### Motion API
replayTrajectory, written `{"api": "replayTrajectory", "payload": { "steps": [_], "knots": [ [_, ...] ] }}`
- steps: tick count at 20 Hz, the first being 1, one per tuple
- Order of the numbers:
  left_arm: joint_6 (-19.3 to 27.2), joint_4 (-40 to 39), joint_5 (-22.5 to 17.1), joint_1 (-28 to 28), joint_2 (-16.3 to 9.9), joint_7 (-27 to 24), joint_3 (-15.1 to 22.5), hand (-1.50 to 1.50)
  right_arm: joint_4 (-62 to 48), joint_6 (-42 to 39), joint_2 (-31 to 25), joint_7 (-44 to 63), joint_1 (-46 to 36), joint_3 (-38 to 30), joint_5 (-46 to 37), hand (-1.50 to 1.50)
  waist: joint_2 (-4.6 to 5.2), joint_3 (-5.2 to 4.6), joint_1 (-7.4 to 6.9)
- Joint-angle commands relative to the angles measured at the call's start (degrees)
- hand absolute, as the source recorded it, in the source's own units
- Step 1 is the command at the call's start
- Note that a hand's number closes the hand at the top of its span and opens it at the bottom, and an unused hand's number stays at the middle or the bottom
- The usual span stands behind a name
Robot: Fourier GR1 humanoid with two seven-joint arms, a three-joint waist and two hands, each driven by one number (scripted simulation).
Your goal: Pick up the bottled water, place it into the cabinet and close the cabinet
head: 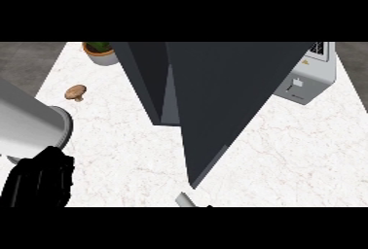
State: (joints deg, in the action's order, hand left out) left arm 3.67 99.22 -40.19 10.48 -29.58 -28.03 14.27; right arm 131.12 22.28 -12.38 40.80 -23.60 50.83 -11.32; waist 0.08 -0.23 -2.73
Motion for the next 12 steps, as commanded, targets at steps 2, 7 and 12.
{"api": "replayTrajectory", "payload": {
  "steps": [2, 7, 12],
  "knots": [
    [-1.2, 3.1, -1.3, 1.7, -1.8, 1.6, -1.3, 1.50, -17.3, 3.9, 11.8, -0.8, -10.8, -8.3, 2.0, 1.50, 0.39, 0.08, -0.95],
    [-7.1, 0.4, -1.4, 6.7, -2.8, -2.9, -4.1, 1.50, -29.0, 2.1, 12.2, -5.9, -18.8, -18.5, 15.4, 1.50, 0.31, 0.19, 0.11],
    [-8.2, 2.5, -2.4, 8.5, -4.0, -1.6, -6.0, 1.50, -43.4, -7.7, 12.3, -12.8, -23.3, -30.0, 25.5, 1.50, 0.46, 0.25, 0.36]
  ]
}}
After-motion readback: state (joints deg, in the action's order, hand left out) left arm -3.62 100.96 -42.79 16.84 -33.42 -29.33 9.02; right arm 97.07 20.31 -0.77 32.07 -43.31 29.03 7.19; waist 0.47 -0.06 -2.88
